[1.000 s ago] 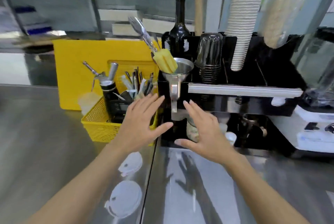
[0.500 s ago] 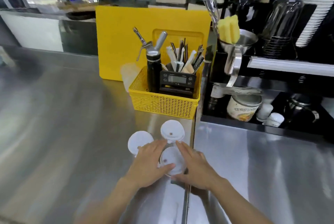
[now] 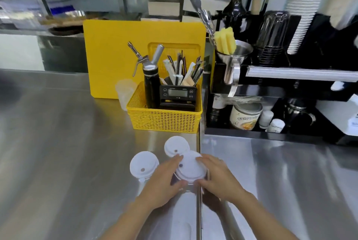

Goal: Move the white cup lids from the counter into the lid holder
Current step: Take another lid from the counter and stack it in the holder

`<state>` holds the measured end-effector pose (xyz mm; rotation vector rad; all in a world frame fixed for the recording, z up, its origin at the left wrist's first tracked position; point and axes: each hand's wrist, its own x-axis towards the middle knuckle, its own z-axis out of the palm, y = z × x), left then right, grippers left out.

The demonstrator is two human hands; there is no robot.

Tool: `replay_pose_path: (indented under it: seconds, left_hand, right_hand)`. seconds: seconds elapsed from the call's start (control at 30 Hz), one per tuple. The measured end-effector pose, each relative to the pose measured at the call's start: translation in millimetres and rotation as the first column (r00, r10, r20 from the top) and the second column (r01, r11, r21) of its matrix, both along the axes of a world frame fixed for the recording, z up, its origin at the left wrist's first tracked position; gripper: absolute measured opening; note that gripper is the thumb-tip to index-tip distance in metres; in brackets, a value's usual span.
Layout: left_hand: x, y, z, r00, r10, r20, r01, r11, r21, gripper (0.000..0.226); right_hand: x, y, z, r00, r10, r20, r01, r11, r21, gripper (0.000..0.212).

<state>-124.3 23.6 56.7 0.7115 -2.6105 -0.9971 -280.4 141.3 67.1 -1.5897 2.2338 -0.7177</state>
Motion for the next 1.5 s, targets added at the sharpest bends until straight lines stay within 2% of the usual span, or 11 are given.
replay_pose_path:
  seconds: [0.13, 0.33, 0.5, 0.6, 0.87, 0.97, 1.17, 1.33, 1.5]
  left_hand:
    - [-34, -9, 37, 0.995, -0.070, -0.066, 0.065, 0.995, -0.070, 0.065]
    - [-122, 4, 131, 0.942, -0.257, -0.217, 0.193, 0.941, -0.279, 0.066]
    - [-192, 26, 192, 0.864, -0.389, -0.318, 0.284, 0.900, -0.330, 0.067]
    - [-238, 40, 213, 0.834, -0.431, -0.345, 0.315, 0.885, -0.344, 0.069]
    - [-343, 77, 230, 0.769, -0.490, -0.410, 0.347, 0.859, -0.376, 0.053]
    - [-376, 89, 226, 0.766, -0.454, -0.456, 0.338, 0.887, -0.314, 0.042]
    - [-420, 90, 221, 0.791, -0.378, -0.481, 0.351, 0.924, -0.149, 0.041]
    - [-437, 83, 220, 0.803, -0.400, -0.442, 0.355, 0.916, -0.184, 0.048]
    - [-445, 78, 209, 0.856, -0.367, -0.364, 0.281, 0.921, -0.269, 0.054]
  right_hand:
    - [-33, 8, 47, 0.997, -0.055, -0.047, 0.049, 0.992, -0.114, 0.067]
    - [-95, 43, 135, 0.969, -0.215, -0.120, 0.164, 0.926, -0.339, 0.063]
    - [-149, 80, 190, 0.926, -0.331, -0.180, 0.226, 0.870, -0.438, 0.061]
    - [-180, 101, 210, 0.906, -0.391, -0.162, 0.269, 0.828, -0.492, 0.056]
    - [-265, 140, 226, 0.831, -0.535, -0.149, 0.395, 0.758, -0.519, 0.051]
    - [-297, 148, 227, 0.822, -0.555, -0.132, 0.427, 0.752, -0.502, 0.050]
    - [-342, 145, 219, 0.814, -0.569, -0.118, 0.444, 0.740, -0.505, 0.049]
    - [-366, 134, 211, 0.800, -0.577, -0.167, 0.435, 0.749, -0.500, 0.050]
    - [-379, 125, 202, 0.783, -0.579, -0.226, 0.437, 0.772, -0.462, 0.052]
